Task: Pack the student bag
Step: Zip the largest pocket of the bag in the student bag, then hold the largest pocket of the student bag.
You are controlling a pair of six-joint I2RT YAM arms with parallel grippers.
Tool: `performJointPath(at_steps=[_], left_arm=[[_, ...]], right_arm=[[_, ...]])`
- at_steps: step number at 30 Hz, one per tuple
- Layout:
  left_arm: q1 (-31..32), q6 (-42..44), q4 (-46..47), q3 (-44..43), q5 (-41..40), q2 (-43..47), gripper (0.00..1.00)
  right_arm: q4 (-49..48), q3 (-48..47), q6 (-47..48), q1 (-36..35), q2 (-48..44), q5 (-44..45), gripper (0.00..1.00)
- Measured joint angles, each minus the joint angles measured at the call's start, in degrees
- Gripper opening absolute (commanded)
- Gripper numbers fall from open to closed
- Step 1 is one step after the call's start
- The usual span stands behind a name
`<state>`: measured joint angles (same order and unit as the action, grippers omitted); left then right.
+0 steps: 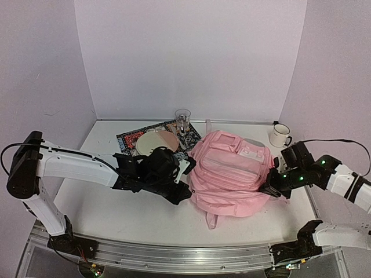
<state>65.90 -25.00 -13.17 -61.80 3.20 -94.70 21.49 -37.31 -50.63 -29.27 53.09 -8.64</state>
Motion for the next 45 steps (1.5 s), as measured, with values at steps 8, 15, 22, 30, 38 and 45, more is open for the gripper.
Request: performJointPath(at_steps=[8,15,22,30,38,45], left_arm=[[-1.0,1.0,-0.8,-1.8,0.8,0.0,0.0],[-2.6,1.0,-3.4,-5.3,4.7,-2.2,0.0],[-2.6,0.9,-3.3,-6.8,8.6,-2.9,0.0],[-2.8,0.4,-3.3,-7.4,11.4,-2.9,0.0],[-2.9,-0.7,-2.7,-7.4,13.3,-2.9,0.0],[-2.9,-1.4,-1.7,-7.4,14.7,-2.9,0.0]], right_arm=[[3.7,-5.4,13.1,1.6,5.4,-1.4,0.33],[2.2,-11.4,26.9,-5.6,5.4,2.3,0.52],[-4.4,-13.6,35.1,-20.6,8.4,3.7,0.63],[-11.0,-15.6,43.3,-30.4,18.7,7.1,0.6],[-15.3,-16.0,47.6,-32.4,25.2,9.2,0.43],[-17.0,-16.0,49.4,-32.7,27.6,11.0,0.0]])
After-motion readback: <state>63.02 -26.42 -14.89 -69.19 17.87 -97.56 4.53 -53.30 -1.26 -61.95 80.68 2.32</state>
